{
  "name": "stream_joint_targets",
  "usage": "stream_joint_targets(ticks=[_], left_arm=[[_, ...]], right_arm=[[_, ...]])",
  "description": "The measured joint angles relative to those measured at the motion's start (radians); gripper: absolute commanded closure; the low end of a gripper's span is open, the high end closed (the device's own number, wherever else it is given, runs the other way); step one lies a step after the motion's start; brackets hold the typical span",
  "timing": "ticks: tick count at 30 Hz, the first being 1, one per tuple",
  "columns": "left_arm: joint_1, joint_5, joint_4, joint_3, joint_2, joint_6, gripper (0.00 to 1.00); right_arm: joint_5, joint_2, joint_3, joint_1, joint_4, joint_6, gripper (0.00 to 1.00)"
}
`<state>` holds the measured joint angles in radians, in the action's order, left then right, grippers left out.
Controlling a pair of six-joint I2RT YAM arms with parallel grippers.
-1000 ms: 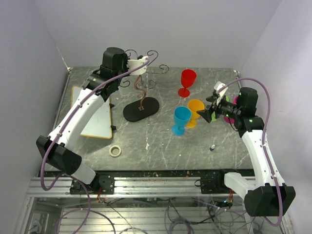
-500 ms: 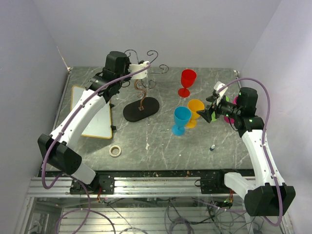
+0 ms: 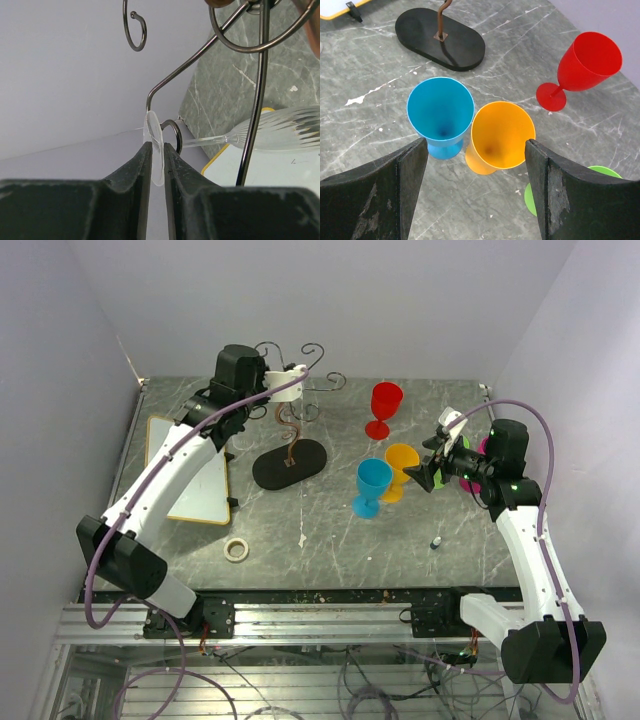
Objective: Place the wine glass upside down on the wine glass rack
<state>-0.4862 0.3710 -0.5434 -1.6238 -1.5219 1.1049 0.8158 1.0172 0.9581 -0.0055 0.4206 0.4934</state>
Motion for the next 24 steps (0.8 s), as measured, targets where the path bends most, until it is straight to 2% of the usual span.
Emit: stream_joint_targets(ticks=[24], left_arm=[[-0.002,-0.047,-0.032,0.045,0.077,-0.022,0.72]], right_arm=[[0.0,0.01,0.0,0.0,0.005,0.005,0.21]])
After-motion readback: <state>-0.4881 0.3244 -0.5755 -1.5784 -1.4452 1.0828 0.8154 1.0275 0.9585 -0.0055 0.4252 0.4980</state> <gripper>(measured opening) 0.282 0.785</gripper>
